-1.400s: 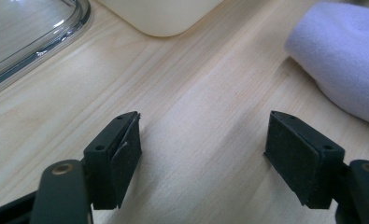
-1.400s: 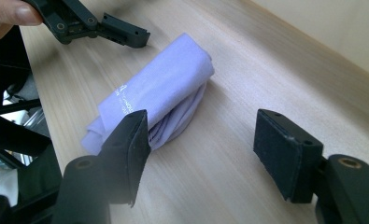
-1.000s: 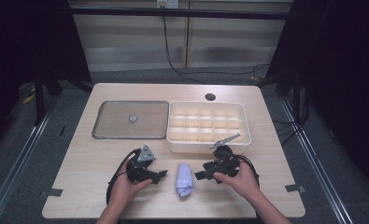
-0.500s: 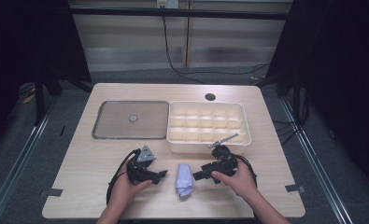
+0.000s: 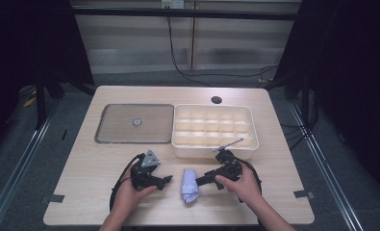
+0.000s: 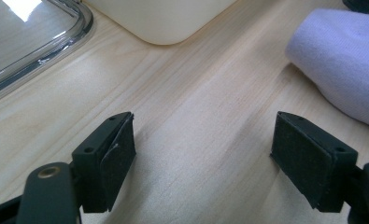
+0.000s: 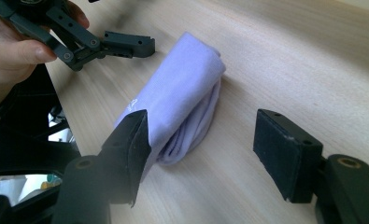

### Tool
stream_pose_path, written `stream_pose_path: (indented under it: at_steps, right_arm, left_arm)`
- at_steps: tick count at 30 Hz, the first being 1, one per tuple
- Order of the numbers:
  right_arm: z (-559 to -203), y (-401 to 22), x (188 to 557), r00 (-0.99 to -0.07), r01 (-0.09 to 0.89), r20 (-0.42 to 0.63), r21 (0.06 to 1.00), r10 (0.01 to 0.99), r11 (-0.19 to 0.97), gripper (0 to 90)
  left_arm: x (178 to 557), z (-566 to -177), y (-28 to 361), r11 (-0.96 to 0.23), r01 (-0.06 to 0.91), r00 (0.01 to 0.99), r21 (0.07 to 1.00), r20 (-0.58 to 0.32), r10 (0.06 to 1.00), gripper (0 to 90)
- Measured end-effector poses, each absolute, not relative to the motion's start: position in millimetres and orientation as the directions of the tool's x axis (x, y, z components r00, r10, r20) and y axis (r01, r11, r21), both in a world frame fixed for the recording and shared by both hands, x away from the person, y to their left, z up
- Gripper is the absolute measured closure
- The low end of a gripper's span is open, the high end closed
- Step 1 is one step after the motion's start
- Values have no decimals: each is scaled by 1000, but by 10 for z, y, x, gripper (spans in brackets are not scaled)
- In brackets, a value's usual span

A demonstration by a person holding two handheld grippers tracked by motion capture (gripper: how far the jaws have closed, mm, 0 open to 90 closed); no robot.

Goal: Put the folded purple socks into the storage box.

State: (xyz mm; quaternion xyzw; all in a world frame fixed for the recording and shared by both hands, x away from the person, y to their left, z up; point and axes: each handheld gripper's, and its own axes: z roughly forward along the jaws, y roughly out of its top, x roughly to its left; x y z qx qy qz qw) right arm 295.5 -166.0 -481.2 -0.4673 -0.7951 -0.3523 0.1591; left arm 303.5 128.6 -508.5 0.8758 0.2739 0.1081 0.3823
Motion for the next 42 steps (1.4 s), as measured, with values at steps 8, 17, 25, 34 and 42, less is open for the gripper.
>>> stream_pose_path:
  at_steps: [8, 17, 25, 34, 42]
  right_arm:
    - [-4880, -1577, 2980, -494, 868, 603, 387, 626, 312, 402]
    - [-4926, -1523, 2976, -489, 871, 617, 380, 616, 311, 462]
    - [-4949, -1502, 2970, -472, 881, 638, 364, 608, 301, 487]
    - [-4955, -1491, 3015, -468, 883, 638, 360, 612, 300, 531]
    - [-4948, -1492, 3070, -459, 887, 630, 356, 626, 292, 531]
  left_arm:
    - [3035, -5085, 1286, -558, 397, 827, 729, -20, 562, 211]
    - [3035, -5085, 1285, -558, 397, 827, 729, -20, 562, 211]
    - [3034, -5085, 1285, -558, 397, 827, 729, -20, 562, 211]
    - [3034, -5085, 1285, -557, 398, 826, 729, -20, 563, 211]
    - [3032, -5085, 1283, -556, 399, 825, 729, -21, 565, 211]
